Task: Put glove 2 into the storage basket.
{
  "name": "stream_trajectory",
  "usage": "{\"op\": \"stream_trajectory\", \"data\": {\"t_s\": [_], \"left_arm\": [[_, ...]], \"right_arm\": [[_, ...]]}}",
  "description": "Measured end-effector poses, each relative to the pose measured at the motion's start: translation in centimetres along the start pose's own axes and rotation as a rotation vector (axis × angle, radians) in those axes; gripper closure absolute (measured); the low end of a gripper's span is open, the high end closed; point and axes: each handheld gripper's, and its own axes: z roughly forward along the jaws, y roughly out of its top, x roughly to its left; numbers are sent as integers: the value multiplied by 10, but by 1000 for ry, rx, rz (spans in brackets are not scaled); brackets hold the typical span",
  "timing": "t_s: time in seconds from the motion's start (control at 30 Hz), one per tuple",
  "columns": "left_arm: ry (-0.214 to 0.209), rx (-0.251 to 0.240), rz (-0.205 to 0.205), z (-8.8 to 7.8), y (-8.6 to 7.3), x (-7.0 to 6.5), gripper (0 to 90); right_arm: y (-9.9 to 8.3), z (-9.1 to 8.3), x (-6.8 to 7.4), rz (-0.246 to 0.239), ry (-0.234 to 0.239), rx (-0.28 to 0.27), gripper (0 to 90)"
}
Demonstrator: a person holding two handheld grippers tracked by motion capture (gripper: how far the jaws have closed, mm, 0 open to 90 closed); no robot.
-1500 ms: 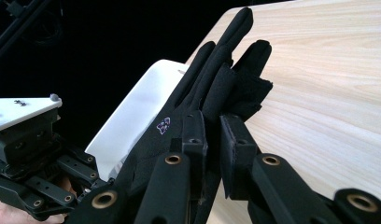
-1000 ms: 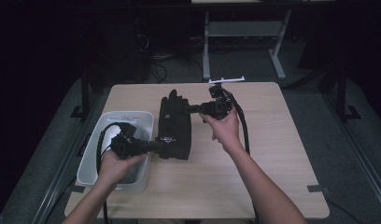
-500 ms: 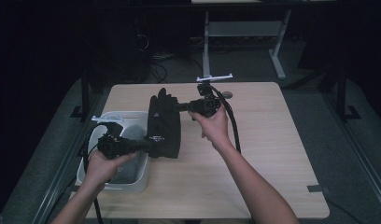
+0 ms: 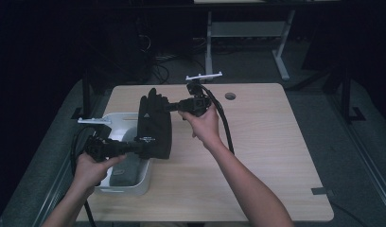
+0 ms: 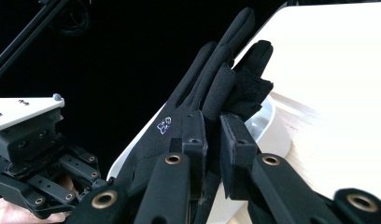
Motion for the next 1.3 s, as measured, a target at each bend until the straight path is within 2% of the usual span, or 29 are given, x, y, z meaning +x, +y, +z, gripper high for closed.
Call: {"op": "stream_trajectory", "data": {"t_s": [0.5, 0.9, 1.13, 1.3], "left_arm": [[36, -20, -29, -25, -12, 17, 827], [61, -29, -65, -39, -23, 28, 827], [84, -23, -71, -48, -29, 35, 827], [88, -28, -94, -51, -39, 43, 827]], "right_arm": [[5, 31, 14, -9, 30, 18, 812], [3, 57, 17, -4, 50, 46, 812], [1, 69, 19, 4, 62, 53, 811], [-4, 82, 19, 2, 64, 72, 811]]}}
